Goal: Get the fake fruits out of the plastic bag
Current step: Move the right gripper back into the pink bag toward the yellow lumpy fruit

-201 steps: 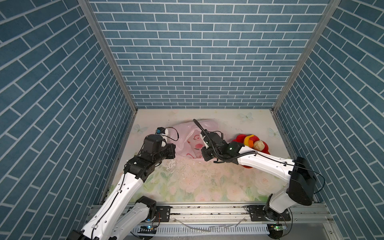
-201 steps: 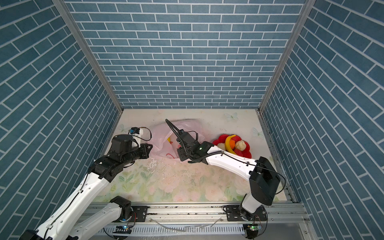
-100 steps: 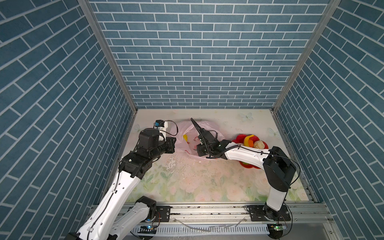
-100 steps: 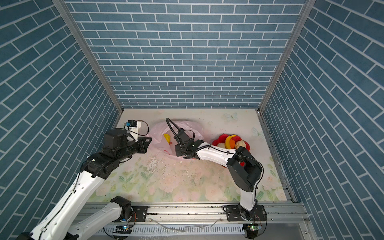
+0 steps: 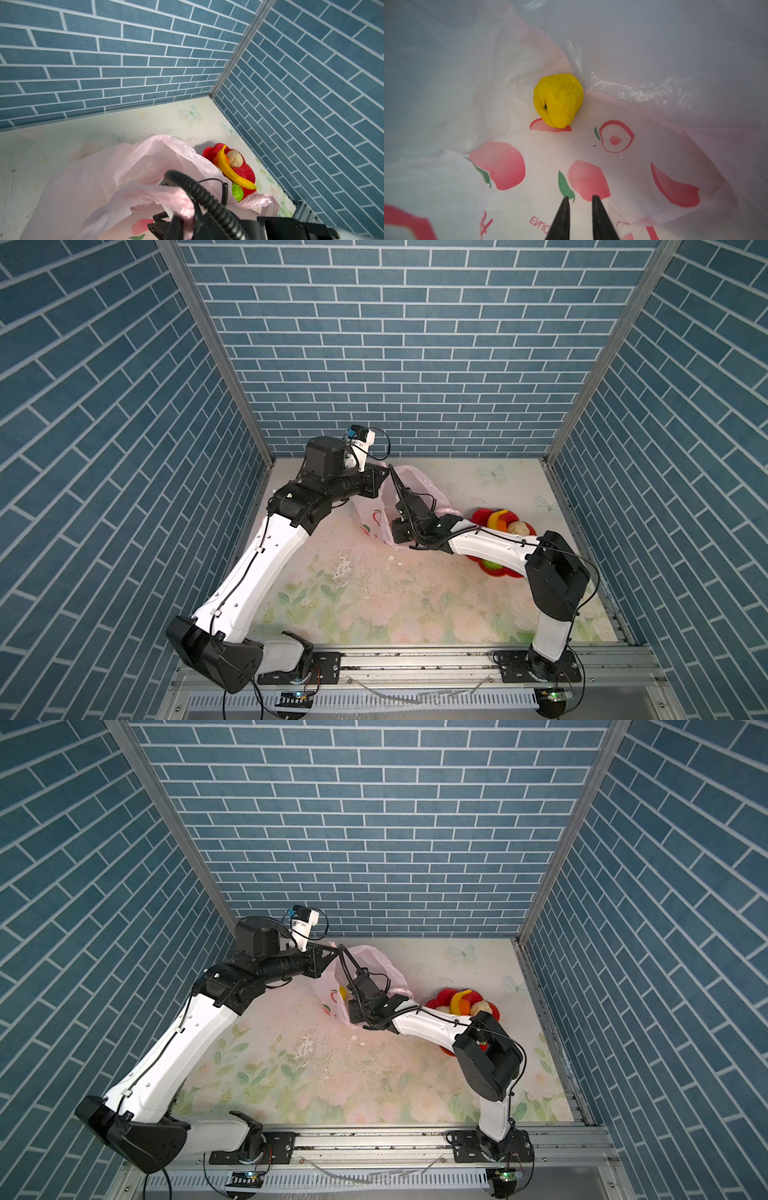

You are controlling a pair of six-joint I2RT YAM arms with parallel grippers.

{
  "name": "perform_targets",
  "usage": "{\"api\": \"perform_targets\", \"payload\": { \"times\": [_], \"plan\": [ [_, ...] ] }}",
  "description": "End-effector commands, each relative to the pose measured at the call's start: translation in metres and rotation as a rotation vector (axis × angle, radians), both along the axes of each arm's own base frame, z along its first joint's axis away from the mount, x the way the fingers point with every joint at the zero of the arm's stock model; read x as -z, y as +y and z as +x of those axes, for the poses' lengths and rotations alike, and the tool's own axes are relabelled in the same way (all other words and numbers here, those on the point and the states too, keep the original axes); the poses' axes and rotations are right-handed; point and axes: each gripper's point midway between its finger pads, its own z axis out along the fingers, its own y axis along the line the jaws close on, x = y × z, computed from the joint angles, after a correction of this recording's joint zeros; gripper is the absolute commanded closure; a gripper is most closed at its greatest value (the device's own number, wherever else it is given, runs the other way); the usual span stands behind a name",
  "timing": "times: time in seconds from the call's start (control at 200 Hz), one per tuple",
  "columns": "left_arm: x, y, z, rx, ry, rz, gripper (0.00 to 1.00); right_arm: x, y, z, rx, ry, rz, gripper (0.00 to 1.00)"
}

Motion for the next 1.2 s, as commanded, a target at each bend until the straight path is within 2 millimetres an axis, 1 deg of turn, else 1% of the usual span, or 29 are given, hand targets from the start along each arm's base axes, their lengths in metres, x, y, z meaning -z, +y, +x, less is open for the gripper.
{"api": "perform_targets", "payload": {
  "times": [0.0, 0.06, 0.215, 0.37, 0.47, 0.585, 0.685, 0.845, 0.88, 0.99, 1.07, 1.155, 1.19],
  "plan": [
    [0.010, 0.004, -0.019, 0.032, 0.016, 0.025, 0.88, -0.004, 0.010, 0.010, 0.037, 0.007, 0.039, 0.74],
    [0.018, 0.011, -0.030, 0.025, 0.034, 0.038, 0.88, -0.003, 0.013, 0.013, 0.040, 0.007, 0.044, 0.72],
    [0.041, 0.030, -0.066, 0.019, 0.080, 0.063, 0.88, 0.004, 0.021, 0.020, 0.054, 0.010, 0.053, 0.65],
    [0.080, 0.054, -0.102, -0.024, 0.164, 0.095, 0.88, 0.012, 0.024, 0.024, 0.062, 0.005, 0.052, 0.58],
    [0.103, 0.065, -0.117, -0.063, 0.202, 0.091, 0.88, 0.018, 0.027, 0.025, 0.047, -0.006, 0.057, 0.52],
    [0.118, 0.072, -0.132, -0.078, 0.233, 0.069, 0.88, 0.018, 0.039, 0.027, 0.008, -0.025, 0.094, 0.48],
    [0.124, 0.078, -0.142, -0.083, 0.248, 0.076, 0.88, 0.019, 0.047, 0.030, -0.019, -0.037, 0.119, 0.45],
    [0.126, 0.083, -0.155, -0.069, 0.252, 0.088, 0.88, 0.024, 0.068, 0.031, -0.074, -0.037, 0.164, 0.41],
    [0.126, 0.083, -0.156, -0.066, 0.253, 0.089, 0.88, 0.024, 0.074, 0.031, -0.086, -0.036, 0.177, 0.36],
    [0.127, 0.084, -0.161, -0.060, 0.260, 0.089, 0.88, 0.023, 0.086, 0.034, -0.105, -0.044, 0.211, 0.28],
    [0.128, 0.084, -0.164, -0.057, 0.270, 0.081, 0.88, 0.022, 0.092, 0.036, -0.105, -0.054, 0.232, 0.17],
    [0.130, 0.083, -0.169, -0.047, 0.285, 0.062, 0.88, 0.023, 0.096, 0.041, -0.092, -0.051, 0.243, 0.15],
    [0.132, 0.082, -0.170, -0.046, 0.298, 0.060, 0.88, 0.019, 0.099, 0.042, -0.091, -0.054, 0.258, 0.15]
  ]
}}
